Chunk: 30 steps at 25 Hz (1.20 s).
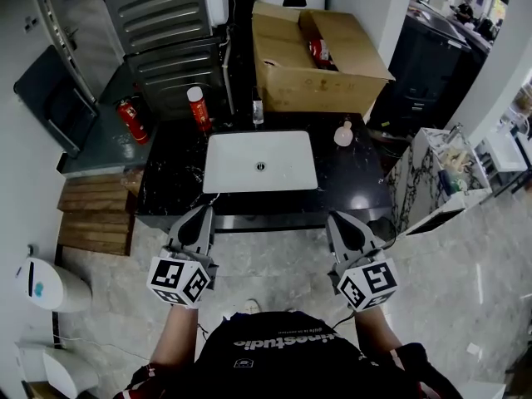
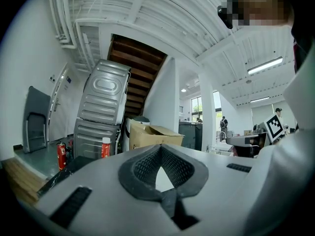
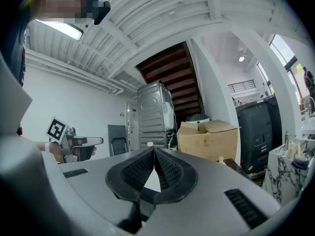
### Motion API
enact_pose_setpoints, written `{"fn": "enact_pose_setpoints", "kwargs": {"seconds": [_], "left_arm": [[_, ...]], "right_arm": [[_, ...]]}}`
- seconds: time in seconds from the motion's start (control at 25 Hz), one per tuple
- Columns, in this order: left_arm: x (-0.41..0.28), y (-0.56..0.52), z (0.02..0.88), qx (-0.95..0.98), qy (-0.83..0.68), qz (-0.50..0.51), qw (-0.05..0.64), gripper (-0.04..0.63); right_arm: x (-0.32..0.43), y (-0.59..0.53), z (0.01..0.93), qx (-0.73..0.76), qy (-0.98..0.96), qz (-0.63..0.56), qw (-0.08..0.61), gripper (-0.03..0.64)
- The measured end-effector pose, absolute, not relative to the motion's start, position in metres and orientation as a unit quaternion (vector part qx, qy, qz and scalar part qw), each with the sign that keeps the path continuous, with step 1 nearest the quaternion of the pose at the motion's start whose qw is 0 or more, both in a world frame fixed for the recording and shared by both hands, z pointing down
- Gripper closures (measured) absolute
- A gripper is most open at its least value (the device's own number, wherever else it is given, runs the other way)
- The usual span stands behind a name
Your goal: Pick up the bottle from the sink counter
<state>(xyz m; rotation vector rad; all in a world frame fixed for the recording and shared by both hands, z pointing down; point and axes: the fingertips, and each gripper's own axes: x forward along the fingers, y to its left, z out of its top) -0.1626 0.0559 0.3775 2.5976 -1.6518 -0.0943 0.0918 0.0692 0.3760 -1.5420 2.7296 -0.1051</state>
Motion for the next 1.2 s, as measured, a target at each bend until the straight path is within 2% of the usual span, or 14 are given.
{"fn": "enact_pose_setpoints", "kwargs": {"seconds": [0.32,0.6,1.2], "left_arm": [[-0.131,0.069,0.379,0.839,-0.543,-0.022,0.021,0.581],[-0.133,0.048,0.39,0.838,-0.544,-0.014,0.028,0.581],[-0.166,-0.135,0.404,0.867,-0.495,-0.034,0.041,0.581]], "right_arm": [[0.118,0.077,0.391,-0.476,0.878,-0.046,-0.002,0.577],[0.117,0.057,0.404,-0.474,0.879,-0.057,-0.008,0.577],[0.068,-0.108,0.404,-0.513,0.856,-0.052,-0.029,0.577]]}}
